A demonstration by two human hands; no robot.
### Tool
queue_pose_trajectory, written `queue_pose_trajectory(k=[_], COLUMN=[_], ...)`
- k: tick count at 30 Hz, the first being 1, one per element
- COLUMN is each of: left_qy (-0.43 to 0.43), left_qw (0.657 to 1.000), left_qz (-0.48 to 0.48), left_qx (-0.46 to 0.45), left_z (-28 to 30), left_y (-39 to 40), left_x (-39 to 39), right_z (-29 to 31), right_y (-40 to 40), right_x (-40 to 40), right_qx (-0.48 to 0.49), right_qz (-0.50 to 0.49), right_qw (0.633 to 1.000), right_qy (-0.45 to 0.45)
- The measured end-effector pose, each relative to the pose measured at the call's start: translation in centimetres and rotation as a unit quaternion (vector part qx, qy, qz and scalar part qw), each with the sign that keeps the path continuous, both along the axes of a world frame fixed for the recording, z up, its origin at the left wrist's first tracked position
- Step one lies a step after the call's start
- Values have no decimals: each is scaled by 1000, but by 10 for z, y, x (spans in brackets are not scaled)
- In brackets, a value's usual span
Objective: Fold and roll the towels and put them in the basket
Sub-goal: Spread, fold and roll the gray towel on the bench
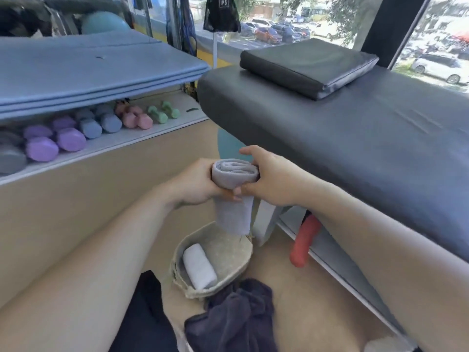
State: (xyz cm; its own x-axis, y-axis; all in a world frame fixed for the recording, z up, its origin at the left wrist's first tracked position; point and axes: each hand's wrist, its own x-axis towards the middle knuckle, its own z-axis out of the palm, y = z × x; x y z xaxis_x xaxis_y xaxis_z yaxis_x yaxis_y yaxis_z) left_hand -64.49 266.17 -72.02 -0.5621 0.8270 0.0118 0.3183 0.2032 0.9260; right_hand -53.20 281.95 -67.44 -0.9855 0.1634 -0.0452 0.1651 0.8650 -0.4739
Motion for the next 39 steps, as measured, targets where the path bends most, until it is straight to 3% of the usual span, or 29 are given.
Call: queue_pose_trajectory(k=[4,10,13,15,25,32,39], left_qy=[-79,-207,-152,-108,-57,-25,-2], left_qw=[995,972,966,961,943,931,923], left_qz=[39,90,166,184,87,76,73], left_qx=[-46,-68,-129,-174,-317,-357,-378], left_z=[-25,-55,-69,-78,-111,-120,-121], left_y=[-20,-37,-36,-35,-16,-5,6], left_x=[-23,-48,-64,-72,-86,-95,-95], right_z=[-34,-99,-126,-150,-311,-359,-394], right_y=[-19,-17,-12,-9,1,-5,-2], right_x=[-21,-48,-56,-59,-74,-98,-109], right_qx=[-38,-206,-251,-232,-288,-230,-195], right_qz=[9,-9,-18,-31,-134,-123,-105], right_qw=[997,972,956,956,903,931,923], right_qy=[-68,-110,-149,-179,-289,-255,-313])
